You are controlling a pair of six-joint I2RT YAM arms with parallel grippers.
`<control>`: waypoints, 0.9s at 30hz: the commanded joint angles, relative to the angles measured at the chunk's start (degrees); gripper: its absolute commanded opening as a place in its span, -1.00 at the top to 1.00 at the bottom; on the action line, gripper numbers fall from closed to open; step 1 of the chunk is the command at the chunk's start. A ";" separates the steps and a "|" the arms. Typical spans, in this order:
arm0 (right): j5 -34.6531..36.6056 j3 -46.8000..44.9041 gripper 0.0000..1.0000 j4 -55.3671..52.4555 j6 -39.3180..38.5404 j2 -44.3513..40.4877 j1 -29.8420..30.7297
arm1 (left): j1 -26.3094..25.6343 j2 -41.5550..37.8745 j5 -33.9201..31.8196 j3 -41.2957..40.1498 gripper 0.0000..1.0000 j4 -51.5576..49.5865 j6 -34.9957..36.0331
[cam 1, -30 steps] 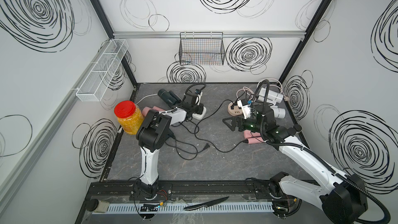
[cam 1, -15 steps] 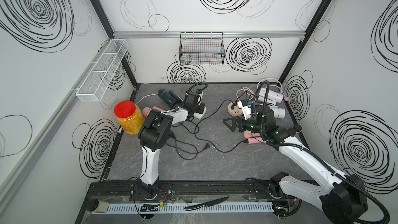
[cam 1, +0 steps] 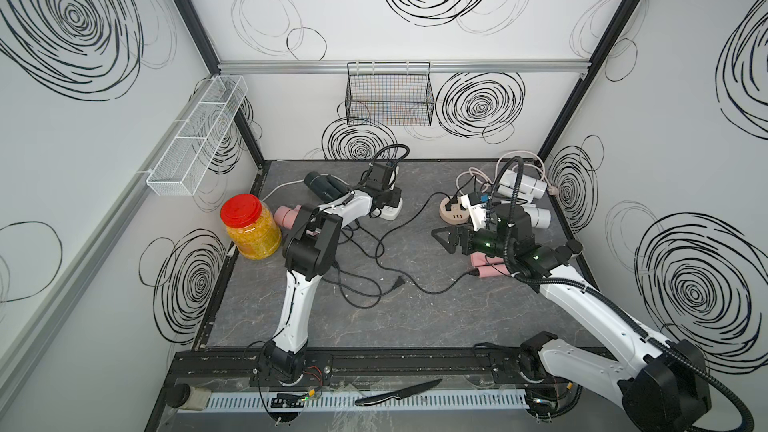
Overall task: Charge the blow dryers
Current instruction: Insert the plug into the socket.
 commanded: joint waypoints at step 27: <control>9.89 -2.69 -0.40 -0.95 3.56 3.26 13.39 | -2.72 -34.76 2.27 -17.38 -0.81 -13.86 -9.97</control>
